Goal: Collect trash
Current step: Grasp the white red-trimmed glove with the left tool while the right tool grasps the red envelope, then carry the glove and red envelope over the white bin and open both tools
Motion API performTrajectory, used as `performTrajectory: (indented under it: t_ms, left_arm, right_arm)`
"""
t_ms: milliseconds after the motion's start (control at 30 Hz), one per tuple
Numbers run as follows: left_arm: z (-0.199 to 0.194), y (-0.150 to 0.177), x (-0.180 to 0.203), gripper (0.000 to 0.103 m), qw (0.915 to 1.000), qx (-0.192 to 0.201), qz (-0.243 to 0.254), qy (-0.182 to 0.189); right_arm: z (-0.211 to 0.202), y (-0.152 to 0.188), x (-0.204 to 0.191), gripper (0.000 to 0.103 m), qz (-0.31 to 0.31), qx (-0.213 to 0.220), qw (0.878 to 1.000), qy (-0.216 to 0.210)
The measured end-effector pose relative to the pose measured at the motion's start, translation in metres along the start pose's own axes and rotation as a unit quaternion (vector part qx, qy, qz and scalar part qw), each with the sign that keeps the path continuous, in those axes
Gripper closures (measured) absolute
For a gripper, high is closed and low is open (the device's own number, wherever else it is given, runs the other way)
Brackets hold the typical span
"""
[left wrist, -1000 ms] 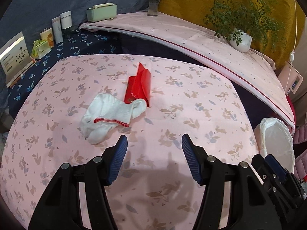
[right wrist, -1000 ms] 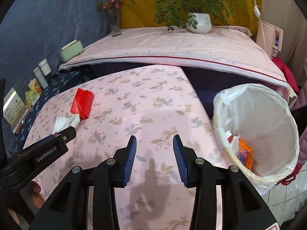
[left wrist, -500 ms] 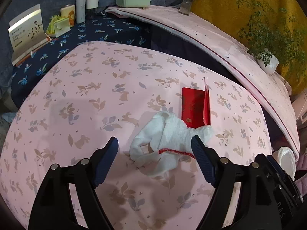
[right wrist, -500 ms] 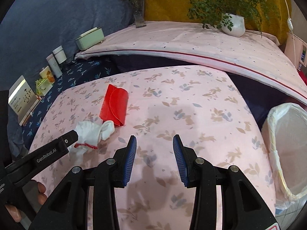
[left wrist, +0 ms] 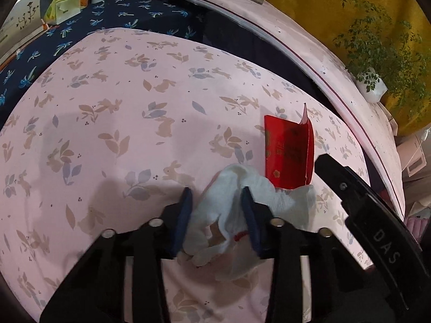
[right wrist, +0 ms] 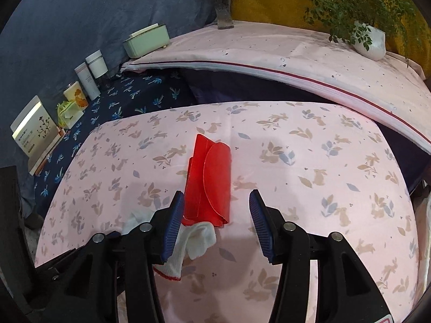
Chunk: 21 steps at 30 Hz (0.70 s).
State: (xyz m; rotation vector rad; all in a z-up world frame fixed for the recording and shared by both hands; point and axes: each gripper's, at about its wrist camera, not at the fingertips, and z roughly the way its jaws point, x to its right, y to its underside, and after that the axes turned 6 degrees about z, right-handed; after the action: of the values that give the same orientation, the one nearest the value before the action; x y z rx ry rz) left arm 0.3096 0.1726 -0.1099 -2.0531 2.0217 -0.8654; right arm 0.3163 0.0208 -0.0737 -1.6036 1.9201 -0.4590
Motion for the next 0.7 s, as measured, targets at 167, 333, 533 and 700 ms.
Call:
performTrajectory:
  t_ms: [167,333,533,700]
  left_arm:
    - [-0.002,-0.001,-0.012,0.096,1.0,0.006,-0.004,0.001]
    - [-0.005,0.003,-0.016,0.096,0.9999,0.009,0.001,0.005]
    - [-0.011,0.015,-0.002,0.097,0.9993,0.016,0.03,-0.016]
    - [-0.015,0.033,0.021,0.097,0.9987,0.008,0.049,-0.007]
  right_arm:
    - [0.024,0.0,-0.013,0.053,-0.017,-0.011,1.0,0.005]
    - [0.048,0.004,-0.004,0.071,-0.009,-0.04,0.999,0.01]
    - [0.034,0.018,0.025,0.1,0.025,-0.042,0.999,0.009]
    - [0.003,0.041,0.052,0.1,0.032,-0.031,0.999,0.031]
